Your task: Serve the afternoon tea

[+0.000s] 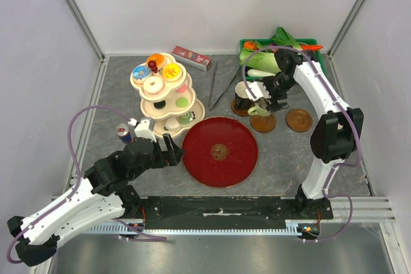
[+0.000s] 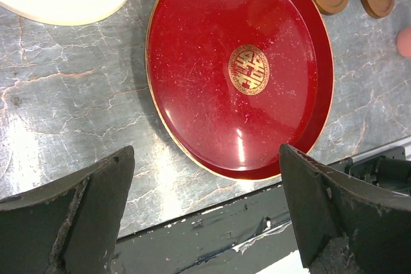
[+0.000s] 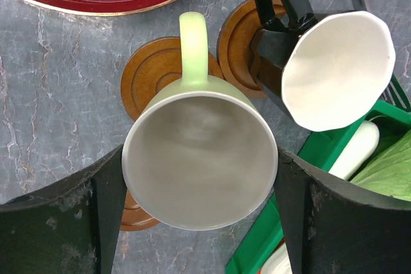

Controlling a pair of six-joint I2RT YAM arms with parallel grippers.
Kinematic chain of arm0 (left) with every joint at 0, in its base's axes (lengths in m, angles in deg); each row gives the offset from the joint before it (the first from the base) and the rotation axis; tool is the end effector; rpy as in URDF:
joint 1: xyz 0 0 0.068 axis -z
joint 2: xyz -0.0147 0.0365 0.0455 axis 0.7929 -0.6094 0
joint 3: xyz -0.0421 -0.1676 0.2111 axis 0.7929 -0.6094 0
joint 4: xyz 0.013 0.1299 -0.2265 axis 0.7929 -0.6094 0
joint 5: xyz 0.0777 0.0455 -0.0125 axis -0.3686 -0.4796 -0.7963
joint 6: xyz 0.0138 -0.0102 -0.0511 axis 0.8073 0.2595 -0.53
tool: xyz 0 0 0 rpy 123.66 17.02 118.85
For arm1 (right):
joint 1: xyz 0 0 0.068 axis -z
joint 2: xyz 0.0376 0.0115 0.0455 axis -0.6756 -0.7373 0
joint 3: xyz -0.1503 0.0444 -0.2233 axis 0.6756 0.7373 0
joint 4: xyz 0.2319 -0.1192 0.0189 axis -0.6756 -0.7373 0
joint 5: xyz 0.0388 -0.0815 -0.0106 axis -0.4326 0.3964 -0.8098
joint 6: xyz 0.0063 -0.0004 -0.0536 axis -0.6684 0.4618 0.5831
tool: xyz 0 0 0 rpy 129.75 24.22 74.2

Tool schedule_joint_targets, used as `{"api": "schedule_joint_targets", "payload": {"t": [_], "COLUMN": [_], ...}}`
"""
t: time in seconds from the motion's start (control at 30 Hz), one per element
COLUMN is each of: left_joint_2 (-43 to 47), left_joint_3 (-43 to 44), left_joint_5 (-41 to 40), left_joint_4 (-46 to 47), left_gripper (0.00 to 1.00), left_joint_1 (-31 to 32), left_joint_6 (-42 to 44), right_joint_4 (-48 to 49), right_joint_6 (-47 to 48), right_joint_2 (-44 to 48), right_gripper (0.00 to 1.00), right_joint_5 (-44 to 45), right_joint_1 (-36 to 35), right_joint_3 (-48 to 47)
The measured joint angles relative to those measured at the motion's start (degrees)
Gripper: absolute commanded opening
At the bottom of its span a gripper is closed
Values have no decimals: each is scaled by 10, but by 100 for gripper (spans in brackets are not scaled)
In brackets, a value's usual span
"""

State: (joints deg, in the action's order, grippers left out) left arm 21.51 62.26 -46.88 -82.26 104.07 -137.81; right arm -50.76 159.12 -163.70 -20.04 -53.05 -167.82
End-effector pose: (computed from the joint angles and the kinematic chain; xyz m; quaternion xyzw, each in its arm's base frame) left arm 0.0831 -0.0870 0.2745 -0.0431 0.8807 -0.2536 0.3977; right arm 0.3467 0.0807 0.2993 -0.8255 0.5124 0.1102 0.2093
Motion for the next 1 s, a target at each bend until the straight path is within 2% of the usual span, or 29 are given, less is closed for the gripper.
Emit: {"api": "schedule_joint_targets", "payload": {"t": [0.43,0.6,0.7,0.83,0.9,1.0], "left_joint_2": [-17,-17,-17,-17,-18,-23], "left_joint_3": [0,0,0,0,0,0], "left_joint_5": [-1,-3,-5,-11,-13,-14], "left_joint_4": [-1,-1,-1,-1,-1,-1], "left_gripper": [99,99,99,99,99,99], "left_joint_1": [0,0,0,0,0,0], "left_joint_6": [0,0,0,0,0,0], "right_joint_4": [1,1,1,2,3,3], "right_joint_6": [19,21,21,21,21,18], "right_joint_2": [-39,-49,-51,-52,-52,-52], "right_gripper": [45,52,59,77,98,98], "right_joint_5": [4,4,4,4,4,5], "right_joint_1": [-1,-1,-1,-1,-1,-1], "right_joint_3": [32,34,35,41,41,42]}}
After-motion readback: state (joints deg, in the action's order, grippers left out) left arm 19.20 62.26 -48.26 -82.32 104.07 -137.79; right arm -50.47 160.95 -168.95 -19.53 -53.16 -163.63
